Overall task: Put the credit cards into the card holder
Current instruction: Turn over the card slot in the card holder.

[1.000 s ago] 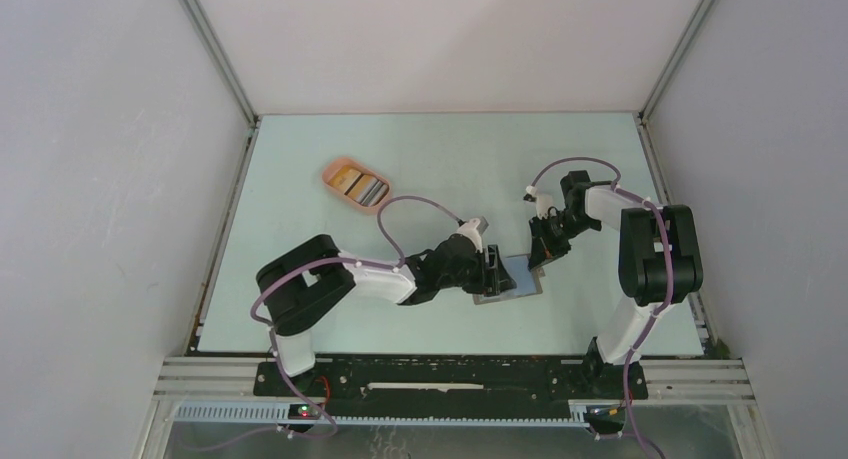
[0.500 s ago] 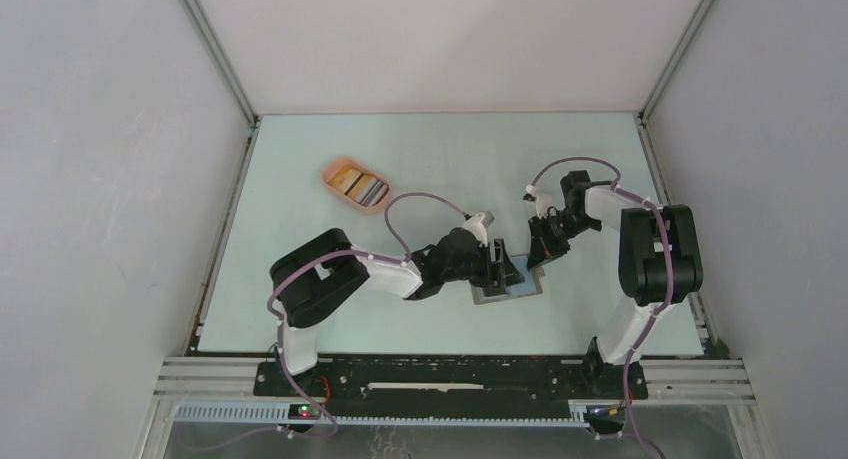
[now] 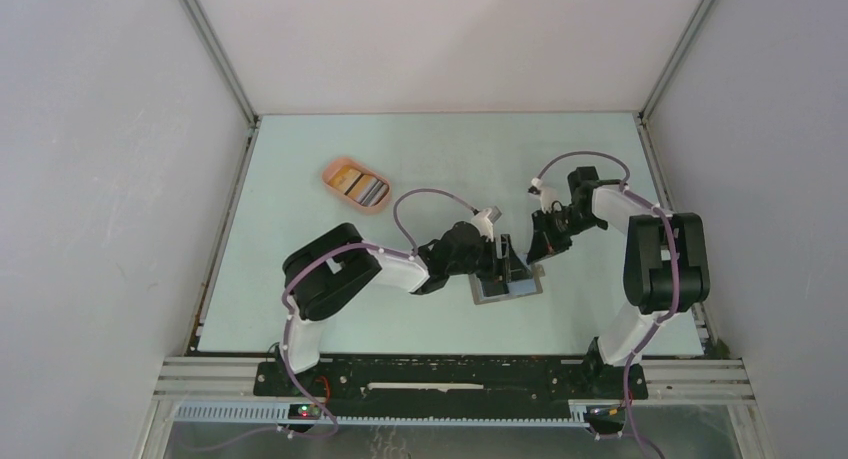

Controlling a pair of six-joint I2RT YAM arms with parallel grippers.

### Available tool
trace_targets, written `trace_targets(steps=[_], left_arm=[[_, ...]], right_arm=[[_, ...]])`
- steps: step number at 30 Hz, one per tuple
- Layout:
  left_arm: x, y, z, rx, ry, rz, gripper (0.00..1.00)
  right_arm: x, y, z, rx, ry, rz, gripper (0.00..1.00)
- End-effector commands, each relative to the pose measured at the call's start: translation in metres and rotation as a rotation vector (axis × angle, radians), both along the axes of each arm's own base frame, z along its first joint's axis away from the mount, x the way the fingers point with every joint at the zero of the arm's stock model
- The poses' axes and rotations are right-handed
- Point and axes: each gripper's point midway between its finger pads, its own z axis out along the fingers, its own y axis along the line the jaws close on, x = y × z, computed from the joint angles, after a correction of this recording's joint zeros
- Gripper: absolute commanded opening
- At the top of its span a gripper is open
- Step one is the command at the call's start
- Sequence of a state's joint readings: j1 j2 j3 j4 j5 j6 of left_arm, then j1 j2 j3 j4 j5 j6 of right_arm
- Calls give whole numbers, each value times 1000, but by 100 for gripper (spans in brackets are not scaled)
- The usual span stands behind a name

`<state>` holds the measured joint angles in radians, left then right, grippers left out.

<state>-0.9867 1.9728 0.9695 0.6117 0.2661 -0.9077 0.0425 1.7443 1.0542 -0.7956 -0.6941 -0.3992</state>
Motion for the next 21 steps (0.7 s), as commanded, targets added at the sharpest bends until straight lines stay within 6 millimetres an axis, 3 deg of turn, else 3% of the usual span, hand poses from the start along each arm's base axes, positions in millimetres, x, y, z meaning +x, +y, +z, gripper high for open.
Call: trace_targets(steps=[1, 10, 15, 21], left_arm=[[9, -16, 24, -77, -46, -33, 70], [19, -16, 15, -77, 2, -19, 63], [22, -14, 17, -81, 1, -13, 61], [25, -12, 29, -96, -20, -11, 61]], right_arm=[[9, 1, 28, 59, -92, 1, 14], [5, 7, 52, 217, -93, -12, 16], [0, 14, 36, 225, 1, 7, 10], [-2, 14, 2, 75, 54, 35, 8]])
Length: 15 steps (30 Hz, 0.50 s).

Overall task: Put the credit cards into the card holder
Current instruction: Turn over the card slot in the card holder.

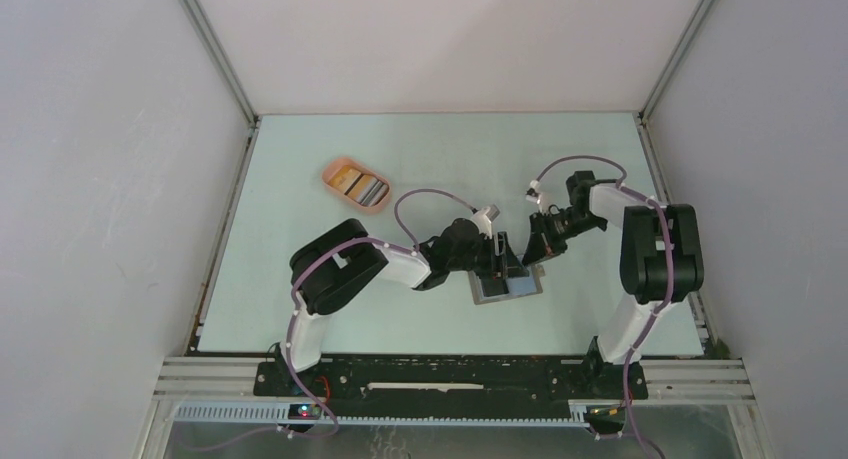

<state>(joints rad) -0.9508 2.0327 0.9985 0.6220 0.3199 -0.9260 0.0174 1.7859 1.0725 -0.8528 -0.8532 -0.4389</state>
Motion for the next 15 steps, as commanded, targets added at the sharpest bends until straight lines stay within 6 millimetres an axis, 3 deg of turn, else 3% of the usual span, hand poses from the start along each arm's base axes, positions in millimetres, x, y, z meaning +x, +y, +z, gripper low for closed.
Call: trace_targets(steps=[1, 4, 9, 12, 15], left_arm=[[14, -11, 49, -102, -79, -3, 61], [12, -2, 62, -98, -120, 3, 61], [7, 27, 82, -53, -218, 36, 62], [7, 52, 92, 9, -298, 76, 63], [12, 85, 98, 116, -395, 132, 65]], right_arm=[[5, -1, -15, -107, -4, 29, 8], [5, -5, -26, -165, 5, 39, 8], [7, -4, -26, -205, -21, 48, 9], [8, 0, -14, -193, -69, 69, 11], [11, 7, 12, -156, -173, 100, 14]])
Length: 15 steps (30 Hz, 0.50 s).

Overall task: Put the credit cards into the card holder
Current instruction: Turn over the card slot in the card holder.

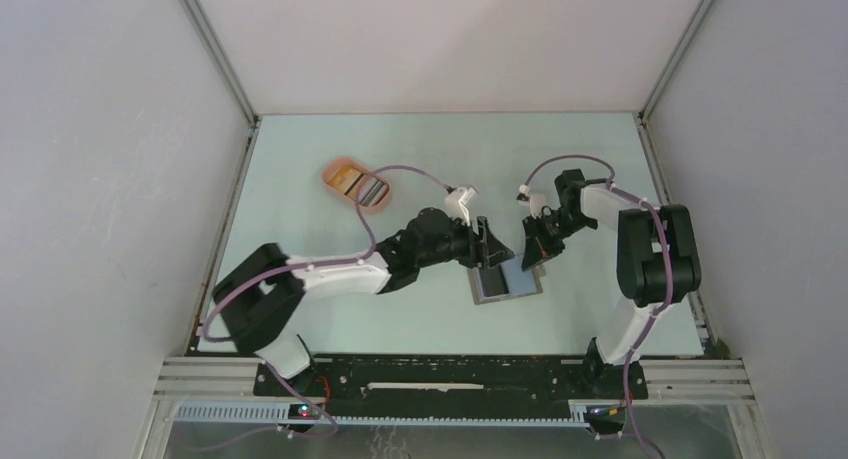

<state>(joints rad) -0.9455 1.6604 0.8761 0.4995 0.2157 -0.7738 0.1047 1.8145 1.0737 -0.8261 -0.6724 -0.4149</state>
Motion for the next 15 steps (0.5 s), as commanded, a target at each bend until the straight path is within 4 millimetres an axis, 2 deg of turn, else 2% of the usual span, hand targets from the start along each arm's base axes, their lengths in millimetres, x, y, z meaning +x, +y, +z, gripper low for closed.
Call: trace_targets(steps=[1, 2, 5, 9, 11, 12, 13, 15], left_arm=[[16, 56, 4, 182, -176, 126, 66], [19, 72, 2, 245, -192, 155, 66], [33, 113, 15, 368, -269, 242, 70], [54, 165, 26, 497, -331, 357, 86], [65, 185, 31, 520, -340, 399, 99], [71, 194, 33, 530, -338, 413, 100], [77, 202, 34, 541, -330, 426, 100], [93, 219, 34, 577, -311, 452, 100]], right_arm=[[18, 11, 49, 42, -214, 62, 14], [18, 14, 59, 56, -247, 77, 15], [18, 26, 97, 118, -367, 125, 19], [20, 40, 150, 187, -537, 170, 20], [19, 46, 177, 225, -620, 187, 21], [18, 49, 189, 246, -656, 195, 23], [17, 51, 201, 265, -697, 202, 27], [13, 54, 217, 297, -744, 208, 48]])
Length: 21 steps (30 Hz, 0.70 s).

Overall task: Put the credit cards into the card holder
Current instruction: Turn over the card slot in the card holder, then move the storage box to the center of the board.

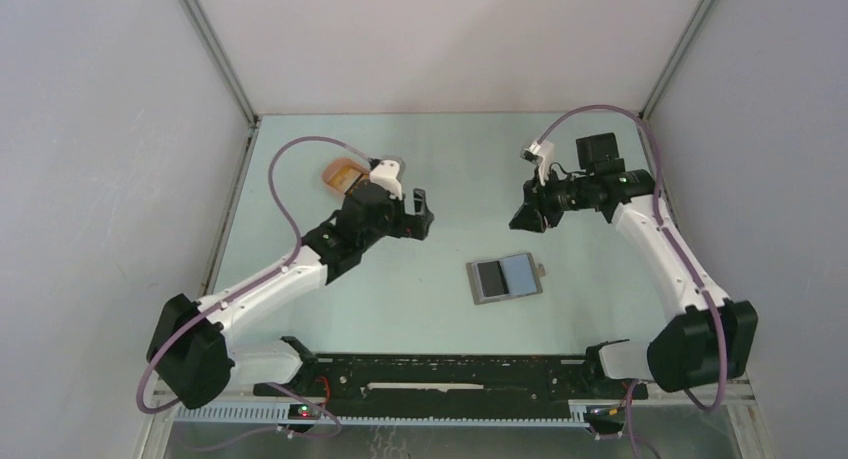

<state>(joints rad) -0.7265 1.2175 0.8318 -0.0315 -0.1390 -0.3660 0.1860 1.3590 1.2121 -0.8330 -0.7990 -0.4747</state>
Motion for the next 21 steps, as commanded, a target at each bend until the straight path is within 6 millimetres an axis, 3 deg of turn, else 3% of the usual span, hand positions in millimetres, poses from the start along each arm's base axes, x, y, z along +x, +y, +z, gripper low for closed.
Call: trace_targets(steps=[1, 5, 9, 13, 21], left_arm=[[29, 50, -3, 160, 12, 85, 100], [62, 79, -13, 313, 55, 166, 97], [92, 91, -31, 500, 99, 195, 88], [116, 97, -47, 641, 130, 166, 80], [151, 93, -78, 696, 225, 83, 64]], right_arm=[[-11, 14, 47, 106, -138, 80, 56], [-21, 15, 39, 116, -83, 122, 60], [-23, 13, 24, 128, -25, 123, 59], [-24, 12, 18, 130, 7, 124, 57], [-27, 11, 16, 135, 12, 130, 56]])
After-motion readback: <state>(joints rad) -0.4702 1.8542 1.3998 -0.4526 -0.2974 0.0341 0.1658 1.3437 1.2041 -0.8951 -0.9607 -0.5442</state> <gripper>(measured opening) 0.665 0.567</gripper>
